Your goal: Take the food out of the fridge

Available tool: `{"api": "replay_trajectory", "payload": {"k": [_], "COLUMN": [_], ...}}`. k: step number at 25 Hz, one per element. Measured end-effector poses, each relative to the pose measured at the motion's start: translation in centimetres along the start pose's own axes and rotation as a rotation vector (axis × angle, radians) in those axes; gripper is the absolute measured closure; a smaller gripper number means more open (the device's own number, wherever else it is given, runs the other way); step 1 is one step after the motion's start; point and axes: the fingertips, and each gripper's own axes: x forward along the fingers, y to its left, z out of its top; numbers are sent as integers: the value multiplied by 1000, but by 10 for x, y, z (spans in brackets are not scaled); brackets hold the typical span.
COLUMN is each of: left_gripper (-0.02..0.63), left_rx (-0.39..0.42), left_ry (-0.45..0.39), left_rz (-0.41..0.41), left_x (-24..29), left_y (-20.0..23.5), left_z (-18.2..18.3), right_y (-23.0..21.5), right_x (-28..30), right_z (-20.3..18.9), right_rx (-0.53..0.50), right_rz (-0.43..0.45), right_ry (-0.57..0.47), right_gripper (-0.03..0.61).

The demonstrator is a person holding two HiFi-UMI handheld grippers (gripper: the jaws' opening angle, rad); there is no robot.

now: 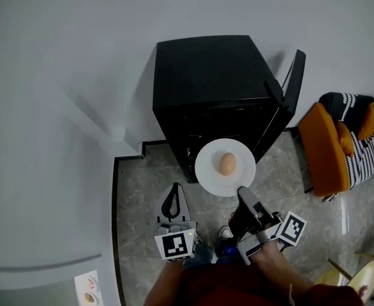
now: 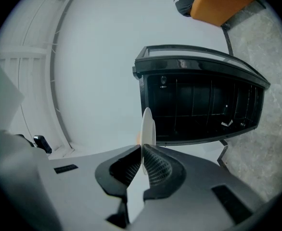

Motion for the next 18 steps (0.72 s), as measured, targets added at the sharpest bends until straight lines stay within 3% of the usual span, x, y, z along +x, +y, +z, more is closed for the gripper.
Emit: {"api": "replay_trajectory", "payload": {"k": [18], "left_gripper": [600], "left_rx": [-14], "left_ry": [-9], "left_rz": [10], "left_x": [1], "left_y": [0], "left_z": [4], "right_y": [-5], "right_x": [2], "right_z": [0], "right_rx": [15], "right_rz": [1], "right_ry": [1], "right_gripper": [546]}}
